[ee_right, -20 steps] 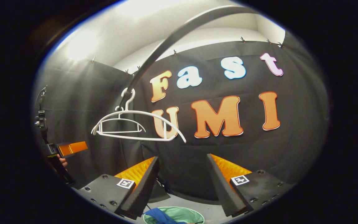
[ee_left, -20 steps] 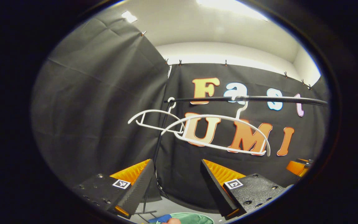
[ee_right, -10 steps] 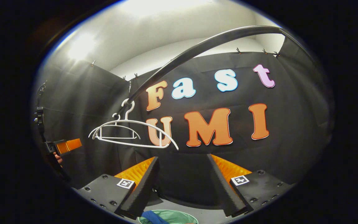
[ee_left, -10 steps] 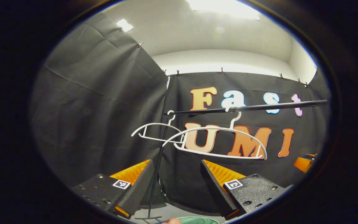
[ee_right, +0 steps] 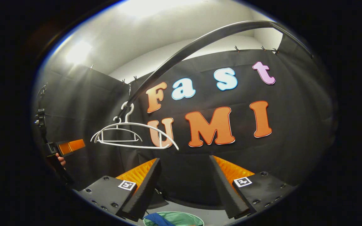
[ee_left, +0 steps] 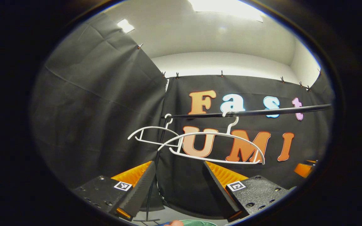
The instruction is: Grasp the clothes on the hanger with both hands and then place them into the laundry hamper below.
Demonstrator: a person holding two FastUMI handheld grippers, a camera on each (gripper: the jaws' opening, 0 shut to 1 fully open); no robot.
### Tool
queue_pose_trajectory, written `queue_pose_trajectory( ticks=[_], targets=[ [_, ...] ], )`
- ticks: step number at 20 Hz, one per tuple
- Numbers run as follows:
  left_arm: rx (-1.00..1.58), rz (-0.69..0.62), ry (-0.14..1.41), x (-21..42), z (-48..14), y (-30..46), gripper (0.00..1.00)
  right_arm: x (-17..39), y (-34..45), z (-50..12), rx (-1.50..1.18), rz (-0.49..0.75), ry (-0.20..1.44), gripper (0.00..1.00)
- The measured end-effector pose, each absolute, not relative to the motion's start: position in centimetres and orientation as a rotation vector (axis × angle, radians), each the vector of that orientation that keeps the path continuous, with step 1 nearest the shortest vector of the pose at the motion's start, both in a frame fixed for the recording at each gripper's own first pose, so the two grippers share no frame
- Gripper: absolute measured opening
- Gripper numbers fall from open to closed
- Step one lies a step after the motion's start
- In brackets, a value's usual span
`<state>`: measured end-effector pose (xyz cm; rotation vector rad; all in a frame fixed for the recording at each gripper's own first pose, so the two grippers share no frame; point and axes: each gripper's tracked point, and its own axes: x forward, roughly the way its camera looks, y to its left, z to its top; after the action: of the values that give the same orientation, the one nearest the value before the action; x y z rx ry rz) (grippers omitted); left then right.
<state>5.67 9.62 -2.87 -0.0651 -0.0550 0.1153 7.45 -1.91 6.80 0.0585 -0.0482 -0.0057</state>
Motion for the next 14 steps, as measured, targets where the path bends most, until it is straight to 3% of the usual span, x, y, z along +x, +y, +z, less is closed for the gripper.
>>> queue_pose_trajectory(
  ticks=[7, 12, 13, 14],
  targets=[
    [-0.076, 0.11, -0.049, 5.44, -3.14, 9.51, 0.91, 7.15, -1.75, 6.61, 0.05, 0.002, -0.037, 0.89],
    [-0.081, 0.116, -0.04, 5.23, -3.45, 9.81, 0.94, 6.8, -1.68, 6.54, 0.044, 0.011, -0.037, 0.89],
    [-0.082, 0.117, -0.041, 5.22, -3.43, 9.84, 0.91, 6.64, -1.76, 6.67, 0.042, 0.01, -0.038, 0.89],
    [-0.082, 0.119, -0.043, 5.21, -3.37, 9.87, 0.95, 6.66, -1.72, 6.71, 0.04, 0.01, -0.04, 0.89]
  ],
)
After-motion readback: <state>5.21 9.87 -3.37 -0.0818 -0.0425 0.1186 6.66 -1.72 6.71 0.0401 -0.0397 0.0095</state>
